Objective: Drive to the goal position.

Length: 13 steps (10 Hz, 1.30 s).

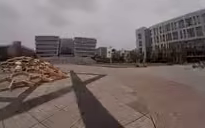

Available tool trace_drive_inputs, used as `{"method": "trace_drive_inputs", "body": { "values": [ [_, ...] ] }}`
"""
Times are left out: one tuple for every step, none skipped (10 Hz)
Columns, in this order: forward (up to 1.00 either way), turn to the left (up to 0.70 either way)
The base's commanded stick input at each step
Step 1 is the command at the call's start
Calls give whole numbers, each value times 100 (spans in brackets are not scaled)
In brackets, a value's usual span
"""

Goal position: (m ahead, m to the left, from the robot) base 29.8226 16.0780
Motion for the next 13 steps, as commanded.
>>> {"method": "trace_drive_inputs", "body": {
  "values": [
    [100,0],
    [100,1],
    [100,36],
    [100,13],
    [100,0],
    [97,0],
    [76,0],
    [23,0],
    [0,0],
    [0,0],
    [0,0],
    [0,0],
    [0,0]
  ]
}}
